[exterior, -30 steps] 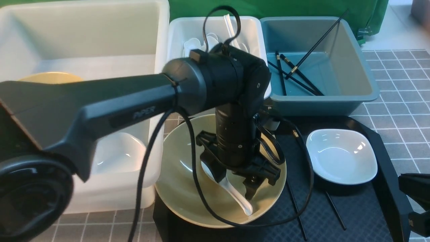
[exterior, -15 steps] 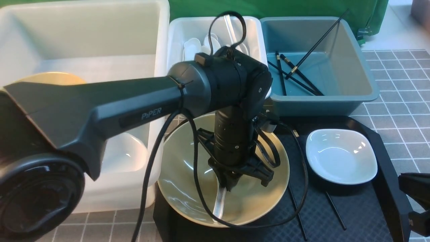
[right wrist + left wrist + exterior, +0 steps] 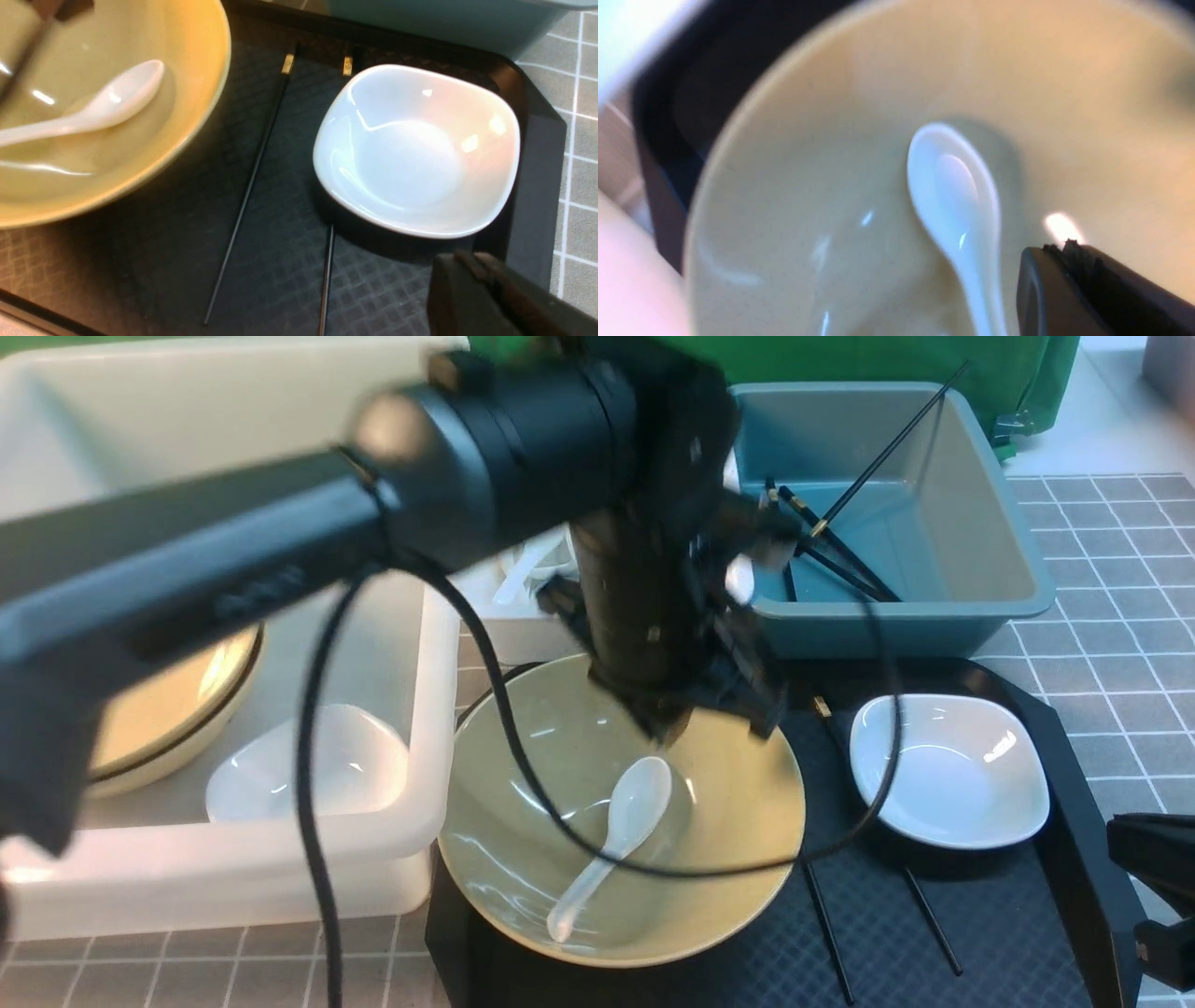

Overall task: On grey table put chopsticks spoon bowls plates into blue grey white boxes.
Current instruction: 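Pick up the spoon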

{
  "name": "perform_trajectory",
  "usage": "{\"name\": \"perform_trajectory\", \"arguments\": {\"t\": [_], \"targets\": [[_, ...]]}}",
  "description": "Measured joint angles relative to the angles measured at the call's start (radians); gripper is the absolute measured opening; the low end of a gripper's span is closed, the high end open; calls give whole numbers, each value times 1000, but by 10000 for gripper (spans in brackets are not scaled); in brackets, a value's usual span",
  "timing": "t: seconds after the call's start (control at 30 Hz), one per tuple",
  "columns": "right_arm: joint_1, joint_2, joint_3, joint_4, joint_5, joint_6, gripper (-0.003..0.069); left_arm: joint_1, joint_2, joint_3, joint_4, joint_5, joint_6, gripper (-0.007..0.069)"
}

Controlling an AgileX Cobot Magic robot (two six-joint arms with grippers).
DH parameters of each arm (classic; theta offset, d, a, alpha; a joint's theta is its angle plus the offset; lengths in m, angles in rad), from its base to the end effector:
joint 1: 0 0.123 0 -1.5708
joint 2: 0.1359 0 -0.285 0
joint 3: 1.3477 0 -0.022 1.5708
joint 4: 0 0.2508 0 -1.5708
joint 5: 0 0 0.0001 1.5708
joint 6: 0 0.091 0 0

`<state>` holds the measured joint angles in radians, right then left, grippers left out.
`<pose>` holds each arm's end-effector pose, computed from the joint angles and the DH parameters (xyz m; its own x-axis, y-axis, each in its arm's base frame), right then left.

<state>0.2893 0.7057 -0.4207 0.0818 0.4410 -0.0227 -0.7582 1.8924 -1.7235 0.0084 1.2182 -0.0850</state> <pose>0.1269 0.0411 0.2536 -0.5857 -0.1209 -0.8015 -0.2823 0.9573 0.0619 0.2923 -0.2758 0.2924 -0.7535 0.6006 -0.2673 0.6264 0.7794 -0.0144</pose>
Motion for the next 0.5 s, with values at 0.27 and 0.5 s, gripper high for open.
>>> {"name": "perform_trajectory", "arguments": {"t": [0.27,0.5], "targets": [[0,0,0,0,-2,0,34,-15,15,44,-8,7,78,74],[0,0,0,0,-2,0,34,-27,89,159,65,8,110,360]]}}
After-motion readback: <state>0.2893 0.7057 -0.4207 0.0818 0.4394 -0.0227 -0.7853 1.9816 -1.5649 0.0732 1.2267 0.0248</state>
